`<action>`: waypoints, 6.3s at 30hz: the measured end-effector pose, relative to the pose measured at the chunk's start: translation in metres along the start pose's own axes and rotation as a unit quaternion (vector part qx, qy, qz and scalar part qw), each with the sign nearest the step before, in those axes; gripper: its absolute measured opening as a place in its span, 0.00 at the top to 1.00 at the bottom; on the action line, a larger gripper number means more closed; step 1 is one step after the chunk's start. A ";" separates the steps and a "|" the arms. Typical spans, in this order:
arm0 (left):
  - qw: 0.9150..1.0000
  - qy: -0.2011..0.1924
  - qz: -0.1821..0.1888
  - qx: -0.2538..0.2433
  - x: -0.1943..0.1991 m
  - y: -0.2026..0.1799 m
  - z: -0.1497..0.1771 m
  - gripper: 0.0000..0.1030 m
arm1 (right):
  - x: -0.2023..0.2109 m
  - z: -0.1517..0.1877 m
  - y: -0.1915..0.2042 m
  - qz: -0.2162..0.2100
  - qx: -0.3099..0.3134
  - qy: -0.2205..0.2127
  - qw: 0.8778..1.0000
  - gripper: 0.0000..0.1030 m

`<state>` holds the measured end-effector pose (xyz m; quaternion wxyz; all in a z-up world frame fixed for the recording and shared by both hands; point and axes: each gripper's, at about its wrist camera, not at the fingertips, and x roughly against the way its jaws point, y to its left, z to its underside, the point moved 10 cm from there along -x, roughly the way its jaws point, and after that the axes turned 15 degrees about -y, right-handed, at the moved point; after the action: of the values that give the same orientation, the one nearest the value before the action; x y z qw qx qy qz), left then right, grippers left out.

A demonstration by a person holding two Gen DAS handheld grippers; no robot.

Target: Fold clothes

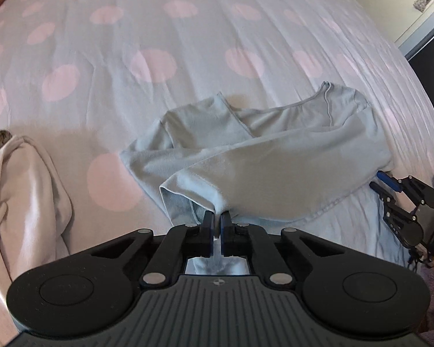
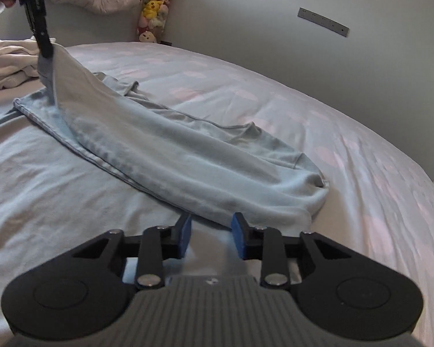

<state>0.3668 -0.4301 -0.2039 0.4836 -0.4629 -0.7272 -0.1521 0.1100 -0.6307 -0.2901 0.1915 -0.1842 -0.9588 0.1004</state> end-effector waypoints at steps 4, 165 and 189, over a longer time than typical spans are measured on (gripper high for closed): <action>1.000 -0.002 -0.008 0.015 0.003 0.011 0.002 0.97 | 0.001 0.005 -0.033 0.051 -0.044 0.012 0.998 0.98; 0.872 0.056 -0.122 -0.470 0.015 -0.241 0.366 0.37 | 0.254 0.061 0.208 -0.271 0.118 0.285 0.912 0.43; 0.952 -0.035 -0.174 -0.249 0.039 -0.194 0.303 1.00 | 0.222 0.018 0.151 -0.118 0.035 0.169 0.978 0.87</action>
<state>0.0332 -0.3084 -0.2743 0.2930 -0.4397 -0.7520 -0.3940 -0.0401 -0.4086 -0.2730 0.3680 -0.0774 -0.9233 0.0784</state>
